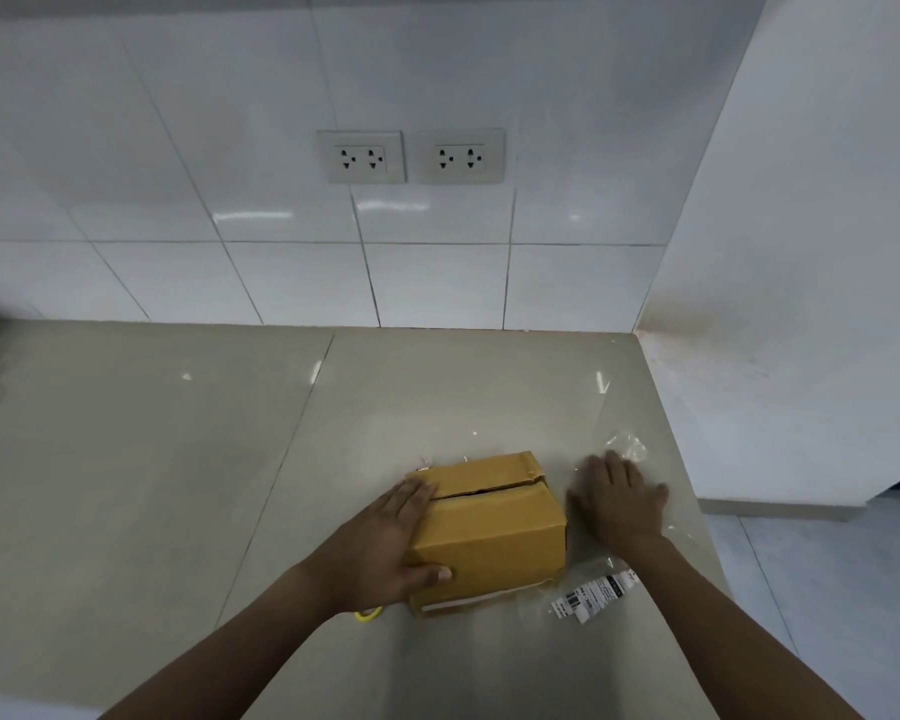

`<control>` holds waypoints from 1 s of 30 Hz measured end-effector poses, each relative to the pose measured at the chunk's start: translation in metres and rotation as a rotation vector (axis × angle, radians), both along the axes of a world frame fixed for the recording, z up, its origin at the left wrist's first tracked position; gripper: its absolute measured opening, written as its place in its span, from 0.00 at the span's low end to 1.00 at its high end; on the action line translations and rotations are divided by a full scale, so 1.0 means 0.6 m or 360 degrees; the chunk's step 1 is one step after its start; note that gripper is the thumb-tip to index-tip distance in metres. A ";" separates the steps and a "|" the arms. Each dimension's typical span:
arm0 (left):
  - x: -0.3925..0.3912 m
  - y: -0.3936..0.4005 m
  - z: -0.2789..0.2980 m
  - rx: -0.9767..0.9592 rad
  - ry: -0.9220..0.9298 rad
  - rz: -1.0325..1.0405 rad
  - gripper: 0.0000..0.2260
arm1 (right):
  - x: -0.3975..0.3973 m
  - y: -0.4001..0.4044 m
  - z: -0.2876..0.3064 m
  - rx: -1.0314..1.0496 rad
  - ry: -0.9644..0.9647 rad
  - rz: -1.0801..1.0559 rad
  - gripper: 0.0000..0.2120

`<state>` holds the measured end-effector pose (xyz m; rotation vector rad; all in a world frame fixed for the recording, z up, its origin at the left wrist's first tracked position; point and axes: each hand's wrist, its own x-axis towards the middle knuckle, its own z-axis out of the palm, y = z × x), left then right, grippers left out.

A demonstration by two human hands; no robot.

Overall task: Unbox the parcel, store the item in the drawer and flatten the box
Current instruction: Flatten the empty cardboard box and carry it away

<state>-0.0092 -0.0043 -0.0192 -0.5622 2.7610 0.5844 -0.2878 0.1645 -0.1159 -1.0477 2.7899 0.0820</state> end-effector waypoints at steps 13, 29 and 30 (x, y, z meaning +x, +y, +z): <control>0.014 0.029 -0.018 -0.0362 0.0147 0.0236 0.49 | 0.138 0.010 0.126 -0.1414 -0.0752 -0.0539 0.13; 0.008 -0.028 -0.013 0.0408 0.0356 0.0622 0.30 | 0.188 -0.054 0.116 -0.1576 -0.1867 -0.0721 0.20; 0.007 -0.028 -0.014 0.0511 0.0309 0.0609 0.29 | 0.182 -0.060 0.113 -0.1596 -0.1922 -0.0685 0.19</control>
